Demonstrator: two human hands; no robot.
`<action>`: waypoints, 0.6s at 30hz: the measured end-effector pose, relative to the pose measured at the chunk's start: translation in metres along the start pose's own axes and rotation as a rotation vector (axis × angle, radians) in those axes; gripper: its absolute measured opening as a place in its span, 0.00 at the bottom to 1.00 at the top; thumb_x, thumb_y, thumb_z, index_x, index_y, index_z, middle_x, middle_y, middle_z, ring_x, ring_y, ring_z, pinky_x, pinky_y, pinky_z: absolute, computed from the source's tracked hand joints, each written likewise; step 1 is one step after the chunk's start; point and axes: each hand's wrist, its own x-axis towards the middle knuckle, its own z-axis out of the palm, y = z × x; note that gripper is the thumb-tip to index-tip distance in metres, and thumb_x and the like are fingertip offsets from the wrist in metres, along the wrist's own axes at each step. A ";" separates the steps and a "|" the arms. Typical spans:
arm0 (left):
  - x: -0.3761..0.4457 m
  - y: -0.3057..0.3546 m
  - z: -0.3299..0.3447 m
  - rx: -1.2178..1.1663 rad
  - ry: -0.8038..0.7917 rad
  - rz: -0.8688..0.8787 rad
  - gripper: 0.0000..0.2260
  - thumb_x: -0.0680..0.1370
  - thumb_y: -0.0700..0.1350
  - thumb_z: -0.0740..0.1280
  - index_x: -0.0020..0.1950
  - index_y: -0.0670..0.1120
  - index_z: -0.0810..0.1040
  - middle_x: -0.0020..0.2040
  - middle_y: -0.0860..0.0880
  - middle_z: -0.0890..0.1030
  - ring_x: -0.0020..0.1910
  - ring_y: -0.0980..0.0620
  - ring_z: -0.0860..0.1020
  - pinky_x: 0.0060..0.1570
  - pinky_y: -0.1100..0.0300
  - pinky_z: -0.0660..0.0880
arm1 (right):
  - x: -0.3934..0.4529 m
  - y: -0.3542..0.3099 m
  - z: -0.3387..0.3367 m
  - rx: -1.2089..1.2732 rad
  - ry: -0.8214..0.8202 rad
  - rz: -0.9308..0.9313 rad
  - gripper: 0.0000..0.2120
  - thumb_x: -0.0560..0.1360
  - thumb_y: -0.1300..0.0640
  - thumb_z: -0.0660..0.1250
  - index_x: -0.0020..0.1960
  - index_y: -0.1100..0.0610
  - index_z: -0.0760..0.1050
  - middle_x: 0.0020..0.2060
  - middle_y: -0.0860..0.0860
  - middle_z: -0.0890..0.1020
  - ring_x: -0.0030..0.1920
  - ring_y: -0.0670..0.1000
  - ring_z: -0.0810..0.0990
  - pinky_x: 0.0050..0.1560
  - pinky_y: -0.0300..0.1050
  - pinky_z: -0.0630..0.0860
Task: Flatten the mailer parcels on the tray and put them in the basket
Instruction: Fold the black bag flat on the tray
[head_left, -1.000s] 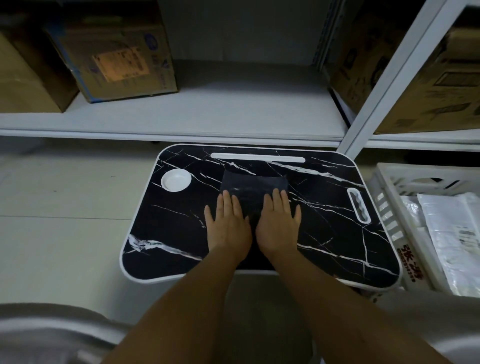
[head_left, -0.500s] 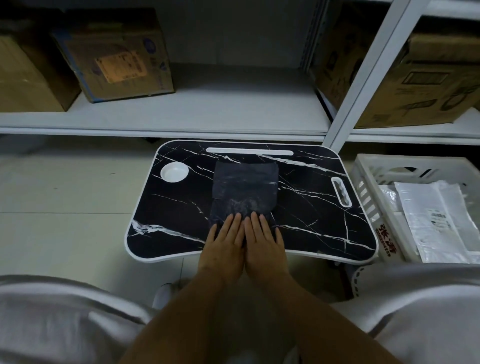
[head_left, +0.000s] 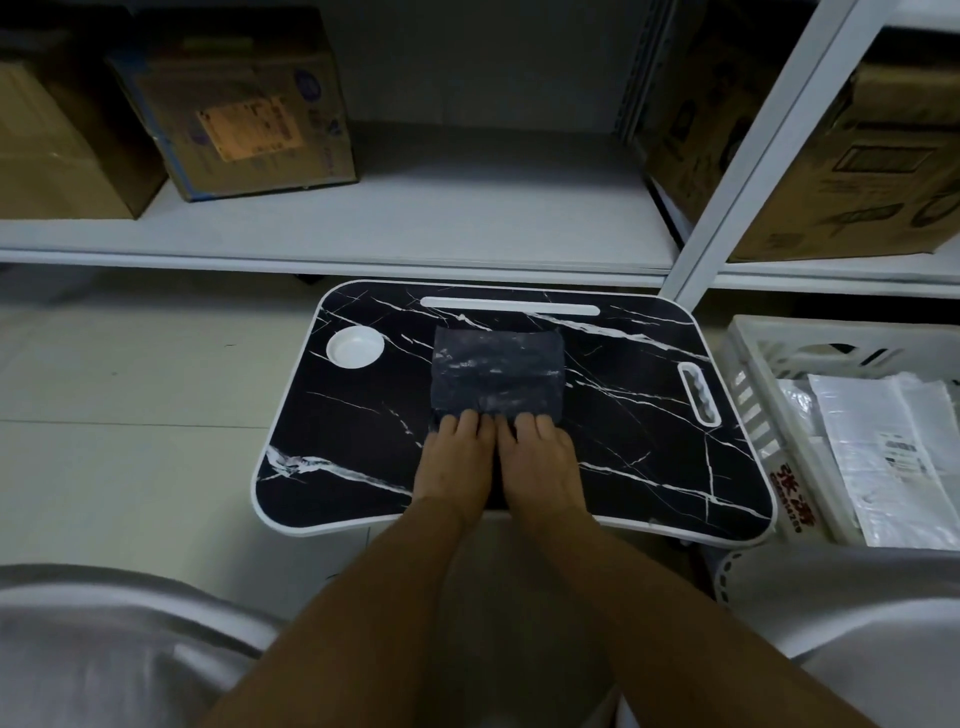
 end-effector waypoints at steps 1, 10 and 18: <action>-0.001 0.000 0.001 0.058 -0.001 -0.006 0.23 0.79 0.47 0.60 0.73 0.47 0.59 0.68 0.46 0.65 0.65 0.46 0.66 0.66 0.51 0.64 | -0.003 -0.002 0.002 -0.007 -0.052 0.017 0.23 0.78 0.54 0.60 0.72 0.56 0.64 0.66 0.55 0.71 0.67 0.55 0.69 0.67 0.51 0.66; -0.003 -0.013 0.028 -0.044 -0.169 0.096 0.35 0.80 0.52 0.56 0.78 0.45 0.38 0.78 0.44 0.37 0.77 0.47 0.37 0.76 0.48 0.49 | 0.002 -0.001 0.018 0.170 -0.209 0.004 0.31 0.80 0.48 0.58 0.78 0.55 0.51 0.78 0.54 0.46 0.78 0.55 0.42 0.75 0.55 0.43; 0.023 -0.020 0.025 -0.086 -0.115 0.122 0.26 0.76 0.50 0.42 0.68 0.47 0.68 0.68 0.46 0.70 0.66 0.45 0.67 0.62 0.52 0.67 | 0.019 0.008 0.000 0.245 0.088 0.021 0.21 0.73 0.49 0.48 0.47 0.56 0.77 0.46 0.53 0.81 0.49 0.56 0.78 0.50 0.53 0.71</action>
